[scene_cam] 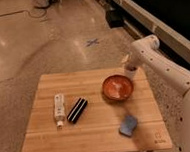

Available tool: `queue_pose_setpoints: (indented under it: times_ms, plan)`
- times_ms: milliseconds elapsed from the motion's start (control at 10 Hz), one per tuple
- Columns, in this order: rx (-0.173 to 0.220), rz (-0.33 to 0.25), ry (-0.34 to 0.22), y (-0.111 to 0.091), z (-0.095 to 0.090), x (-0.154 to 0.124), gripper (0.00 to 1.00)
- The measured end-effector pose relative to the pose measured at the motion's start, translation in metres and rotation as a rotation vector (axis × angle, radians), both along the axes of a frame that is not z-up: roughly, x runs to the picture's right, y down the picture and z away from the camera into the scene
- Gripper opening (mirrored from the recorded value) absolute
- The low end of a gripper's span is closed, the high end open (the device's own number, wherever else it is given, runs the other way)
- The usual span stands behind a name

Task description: Place the pepper in the ceramic cup

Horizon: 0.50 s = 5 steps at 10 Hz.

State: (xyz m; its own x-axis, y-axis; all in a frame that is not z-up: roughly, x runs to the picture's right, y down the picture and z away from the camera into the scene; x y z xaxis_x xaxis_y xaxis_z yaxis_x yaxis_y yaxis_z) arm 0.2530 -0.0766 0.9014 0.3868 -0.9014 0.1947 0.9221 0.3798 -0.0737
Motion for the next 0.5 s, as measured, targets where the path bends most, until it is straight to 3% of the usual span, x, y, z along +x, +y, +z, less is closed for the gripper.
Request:
queue_pose_setpoints:
  times_ms: [200, 500]
  plan:
    - [0.009, 0.006, -0.025, -0.006, -0.007, -0.002, 0.8]
    - [0.007, 0.016, -0.026, -0.014, -0.018, 0.018, 0.8]
